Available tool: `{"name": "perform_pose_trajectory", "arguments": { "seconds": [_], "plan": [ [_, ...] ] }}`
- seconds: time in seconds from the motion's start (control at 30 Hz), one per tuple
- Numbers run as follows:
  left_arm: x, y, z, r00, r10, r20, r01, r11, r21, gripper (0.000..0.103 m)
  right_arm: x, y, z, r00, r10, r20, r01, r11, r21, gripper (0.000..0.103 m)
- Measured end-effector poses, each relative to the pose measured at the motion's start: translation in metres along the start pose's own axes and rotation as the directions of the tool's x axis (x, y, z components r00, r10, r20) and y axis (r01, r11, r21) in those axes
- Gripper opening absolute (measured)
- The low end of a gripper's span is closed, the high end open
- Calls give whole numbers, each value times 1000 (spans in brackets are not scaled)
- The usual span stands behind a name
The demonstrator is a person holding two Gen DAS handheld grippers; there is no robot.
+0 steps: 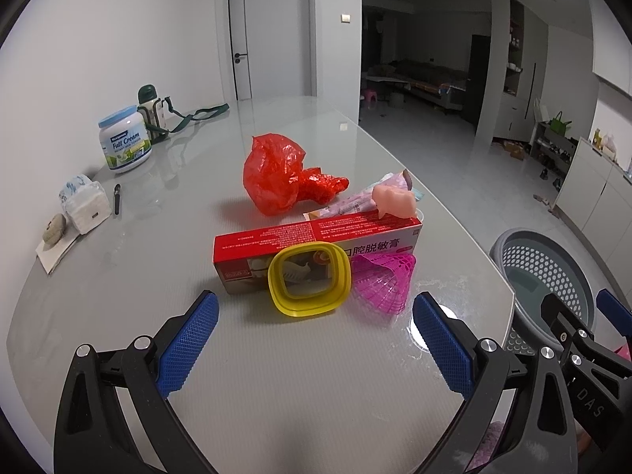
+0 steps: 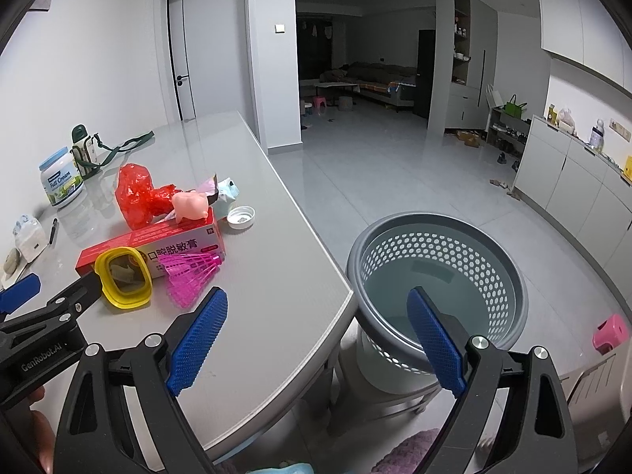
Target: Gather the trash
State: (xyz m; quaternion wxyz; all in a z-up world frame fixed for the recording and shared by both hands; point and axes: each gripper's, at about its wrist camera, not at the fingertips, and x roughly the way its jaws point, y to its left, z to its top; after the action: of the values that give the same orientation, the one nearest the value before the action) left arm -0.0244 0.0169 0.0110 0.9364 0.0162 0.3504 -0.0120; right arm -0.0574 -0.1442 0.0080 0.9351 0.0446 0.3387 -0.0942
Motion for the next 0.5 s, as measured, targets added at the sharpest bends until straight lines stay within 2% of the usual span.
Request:
{"name": "perform_pose_trajectory", "arguments": {
  "seconds": [0.5],
  "plan": [
    [0, 3, -1, 1000, 0, 1, 0, 1000, -4, 97, -2, 3, -1, 1000, 2, 3, -2, 1000, -9, 88]
  ]
}}
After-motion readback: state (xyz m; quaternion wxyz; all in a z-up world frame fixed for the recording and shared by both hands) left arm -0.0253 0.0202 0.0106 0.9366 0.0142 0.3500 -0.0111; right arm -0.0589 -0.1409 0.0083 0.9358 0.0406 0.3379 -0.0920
